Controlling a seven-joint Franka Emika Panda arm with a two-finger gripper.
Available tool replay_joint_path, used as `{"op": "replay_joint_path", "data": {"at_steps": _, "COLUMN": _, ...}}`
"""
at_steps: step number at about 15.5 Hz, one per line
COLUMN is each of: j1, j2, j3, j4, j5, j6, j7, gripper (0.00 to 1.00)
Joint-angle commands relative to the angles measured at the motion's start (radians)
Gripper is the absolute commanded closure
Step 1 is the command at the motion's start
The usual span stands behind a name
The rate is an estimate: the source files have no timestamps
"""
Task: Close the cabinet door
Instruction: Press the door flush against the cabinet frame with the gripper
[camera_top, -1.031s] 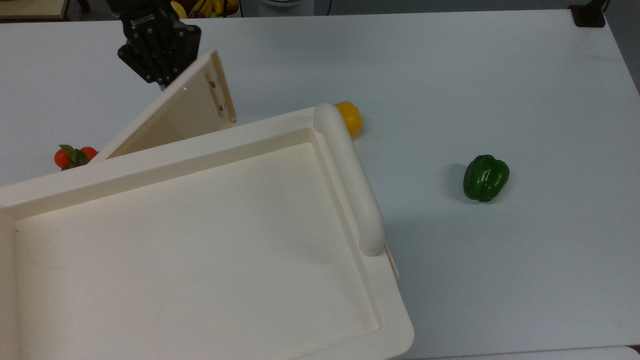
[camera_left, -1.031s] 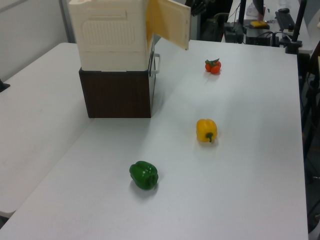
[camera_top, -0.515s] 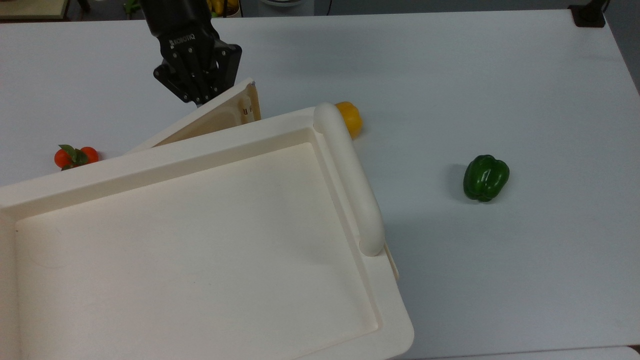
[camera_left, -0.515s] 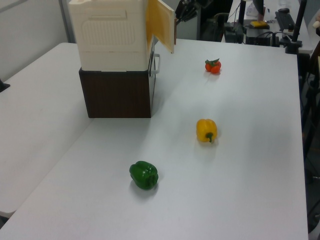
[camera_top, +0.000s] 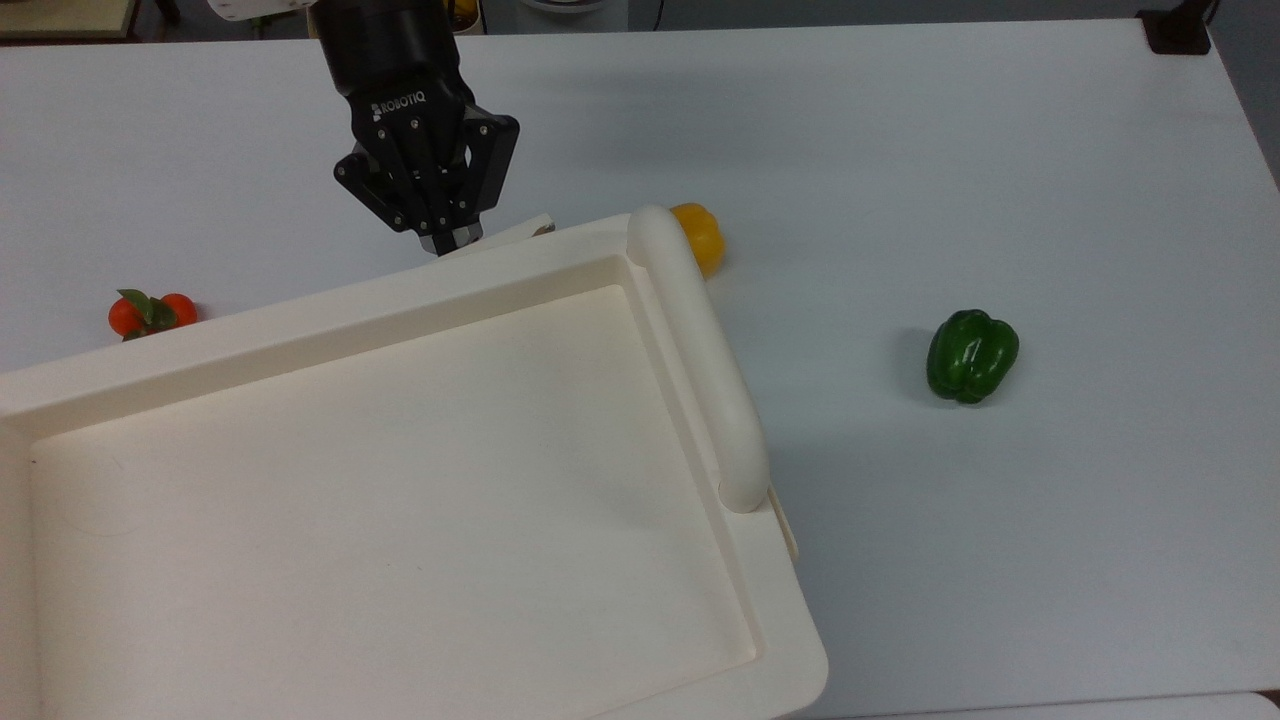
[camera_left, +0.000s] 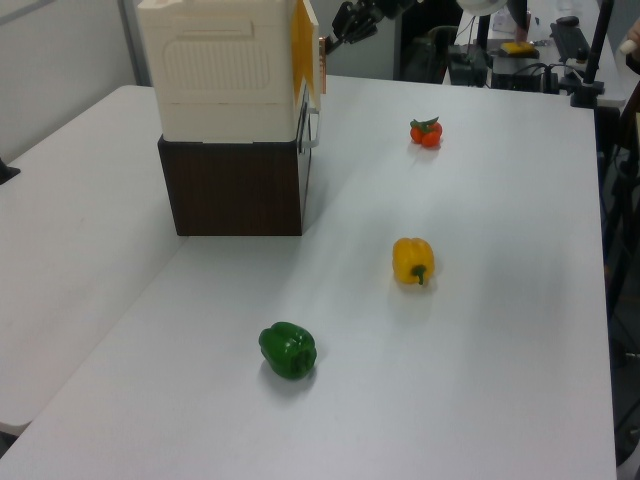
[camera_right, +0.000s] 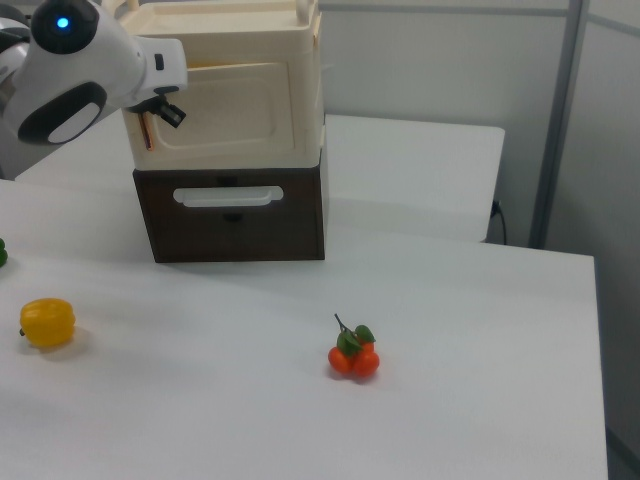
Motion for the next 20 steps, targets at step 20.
{"op": "replay_joint_path", "data": {"at_steps": 20, "j1": 0.050, "j2": 0.128, "j3": 0.034, "j4": 0.078, "j5": -0.006, "j6": 0.298, "j7": -0.020, "gripper": 1.00}}
